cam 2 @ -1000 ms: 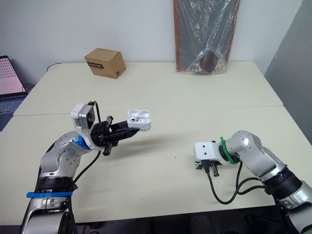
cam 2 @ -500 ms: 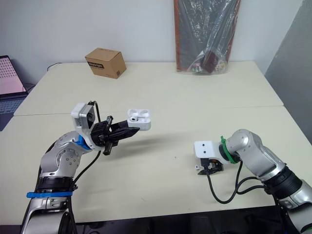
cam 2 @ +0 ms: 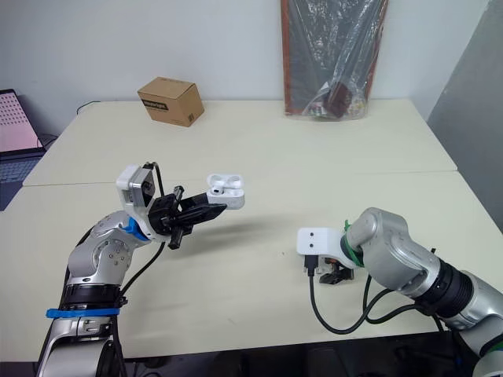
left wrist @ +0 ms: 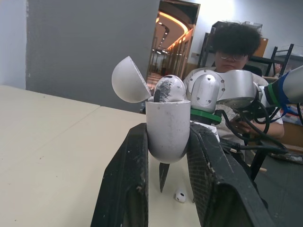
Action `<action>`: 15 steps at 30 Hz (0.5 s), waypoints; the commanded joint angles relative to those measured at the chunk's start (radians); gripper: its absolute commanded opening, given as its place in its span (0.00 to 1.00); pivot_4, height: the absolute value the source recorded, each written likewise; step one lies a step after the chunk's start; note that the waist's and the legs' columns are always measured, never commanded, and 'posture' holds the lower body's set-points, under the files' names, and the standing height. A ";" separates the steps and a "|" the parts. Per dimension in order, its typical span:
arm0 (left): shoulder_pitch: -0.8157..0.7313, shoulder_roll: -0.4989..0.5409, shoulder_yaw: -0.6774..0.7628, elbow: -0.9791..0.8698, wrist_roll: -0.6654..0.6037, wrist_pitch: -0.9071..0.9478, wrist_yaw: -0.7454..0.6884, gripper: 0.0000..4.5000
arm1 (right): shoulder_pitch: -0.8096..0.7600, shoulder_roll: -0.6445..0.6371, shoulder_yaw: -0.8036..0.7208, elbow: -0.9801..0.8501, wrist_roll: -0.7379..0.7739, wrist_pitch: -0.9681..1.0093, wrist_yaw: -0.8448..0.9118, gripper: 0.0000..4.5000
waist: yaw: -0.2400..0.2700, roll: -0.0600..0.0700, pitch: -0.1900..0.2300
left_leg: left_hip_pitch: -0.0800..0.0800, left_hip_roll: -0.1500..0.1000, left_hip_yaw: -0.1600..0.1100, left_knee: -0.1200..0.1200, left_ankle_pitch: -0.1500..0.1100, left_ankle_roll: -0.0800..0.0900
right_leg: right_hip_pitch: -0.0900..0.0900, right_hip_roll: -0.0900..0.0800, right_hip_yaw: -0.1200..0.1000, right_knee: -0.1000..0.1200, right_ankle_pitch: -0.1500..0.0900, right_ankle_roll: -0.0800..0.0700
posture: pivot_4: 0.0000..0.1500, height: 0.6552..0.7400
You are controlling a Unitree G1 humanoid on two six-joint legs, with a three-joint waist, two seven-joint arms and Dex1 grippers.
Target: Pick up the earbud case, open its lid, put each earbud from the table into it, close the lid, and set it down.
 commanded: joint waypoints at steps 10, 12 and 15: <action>-0.020 -0.009 0.005 -0.010 -0.010 -0.017 -0.002 0.18 | -0.176 0.025 0.174 -0.107 0.087 0.272 -0.125 0.69 | -0.001 0.000 0.000 | 0.000 0.000 0.000 0.000 0.000 0.000 | 0.000 0.000 0.000 0.000 0.000 0.000 | 1.00 1.00; -0.020 -0.010 0.005 -0.009 -0.010 -0.018 -0.002 0.18 | -0.198 0.030 0.203 -0.105 0.100 0.286 -0.148 0.69 | -0.001 0.000 0.000 | 0.000 0.000 0.000 0.000 0.000 0.000 | 0.000 0.000 0.000 0.000 0.000 0.000 | 1.00 1.00; -0.018 -0.011 0.005 -0.008 -0.009 -0.019 -0.003 0.18 | -0.224 0.035 0.225 -0.097 0.133 0.300 -0.174 0.69 | -0.001 0.000 0.000 | 0.000 0.000 0.000 0.000 0.000 0.000 | 0.000 0.000 0.000 0.000 0.000 0.000 | 1.00 1.00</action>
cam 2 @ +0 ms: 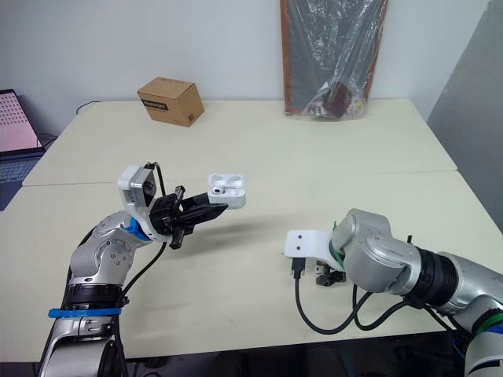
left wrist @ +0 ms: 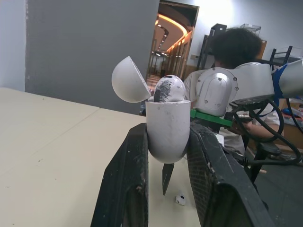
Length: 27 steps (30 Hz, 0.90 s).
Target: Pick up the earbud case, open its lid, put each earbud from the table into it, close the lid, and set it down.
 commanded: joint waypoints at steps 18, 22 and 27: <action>-0.009 0.005 0.010 -0.014 -0.010 -0.015 -0.001 0.18 | -0.091 0.011 0.052 0.000 0.190 0.046 -0.149 0.43 | -0.002 0.000 0.000 | 0.000 0.000 0.000 0.000 0.000 0.000 | 0.000 0.000 0.000 0.000 0.000 0.001 | 1.00 1.00; -0.010 0.004 0.011 -0.012 -0.009 -0.016 -0.002 0.18 | -0.100 0.008 0.058 0.000 0.214 0.053 -0.172 0.43 | -0.003 0.000 0.000 | 0.000 0.000 0.000 0.000 0.000 0.000 | 0.000 0.000 0.000 0.000 0.000 0.001 | 1.00 1.00; -0.010 0.003 0.011 -0.011 -0.009 -0.018 -0.001 0.18 | -0.106 0.003 0.066 0.001 0.234 0.053 -0.192 0.43 | -0.003 0.000 0.000 | 0.000 0.000 0.000 0.000 0.000 0.000 | 0.000 0.000 0.000 0.000 0.000 0.001 | 1.00 1.00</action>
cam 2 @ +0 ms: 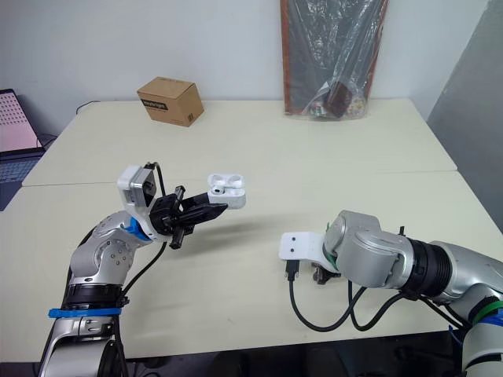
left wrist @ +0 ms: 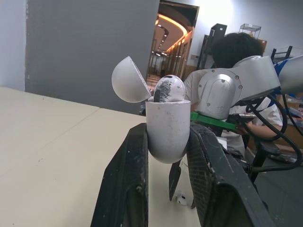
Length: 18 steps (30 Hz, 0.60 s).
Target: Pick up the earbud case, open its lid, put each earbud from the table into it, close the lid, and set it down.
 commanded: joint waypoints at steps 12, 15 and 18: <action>-0.005 0.004 0.014 -0.015 -0.009 -0.020 0.003 0.18 | -0.035 -0.012 0.024 -0.006 0.062 0.004 -0.048 0.38 | 0.000 0.000 0.000 | 0.000 0.000 0.000 0.000 0.000 0.000 | 0.000 0.000 0.000 0.000 0.000 0.000 | 1.00 1.00; -0.005 0.005 0.014 -0.015 -0.009 -0.020 0.003 0.18 | -0.040 -0.012 0.028 -0.007 0.075 0.006 -0.058 0.22 | 0.000 0.000 0.000 | 0.000 0.000 0.000 0.000 0.000 0.000 | 0.000 0.000 0.000 0.000 0.000 0.000 | 1.00 1.00; -0.006 0.005 0.014 -0.014 -0.009 -0.020 0.004 0.18 | -0.044 -0.013 0.031 -0.009 0.083 0.007 -0.064 0.08 | 0.000 0.000 0.000 | 0.000 0.000 0.000 0.000 0.000 0.000 | 0.000 0.000 0.000 0.000 -0.001 0.001 | 1.00 1.00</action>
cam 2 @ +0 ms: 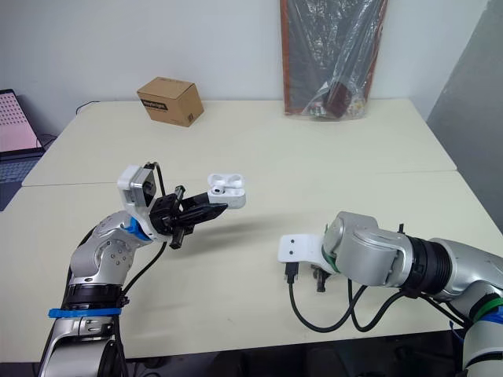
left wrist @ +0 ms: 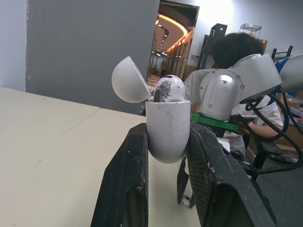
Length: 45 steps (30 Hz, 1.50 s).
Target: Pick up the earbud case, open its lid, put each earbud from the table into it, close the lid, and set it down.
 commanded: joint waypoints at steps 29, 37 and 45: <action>-0.065 0.006 0.018 0.092 0.008 -0.067 -0.004 0.18 | 0.501 0.179 -0.753 -0.043 0.174 -0.471 -0.141 0.08 | 0.007 -0.001 -0.001 | -0.001 0.000 0.001 -0.001 0.000 0.000 | 0.000 0.000 0.000 -0.001 0.001 -0.001 | 1.00 1.00; -0.075 0.006 0.016 0.112 0.015 -0.078 -0.015 0.18 | 0.658 0.342 -0.856 -0.045 0.165 -0.741 -0.216 0.08 | 0.007 -0.001 -0.001 | 0.000 0.000 0.001 -0.001 0.000 0.000 | 0.000 0.000 0.001 0.000 0.000 0.000 | 1.00 1.00; -0.100 0.005 0.007 0.148 0.031 -0.088 -0.027 0.18 | 0.692 0.439 -0.877 -0.053 0.190 -0.856 -0.270 0.08 | 0.006 -0.001 -0.001 | 0.000 0.000 0.001 -0.001 0.000 0.000 | 0.000 0.001 0.001 0.000 0.000 0.000 | 1.00 1.00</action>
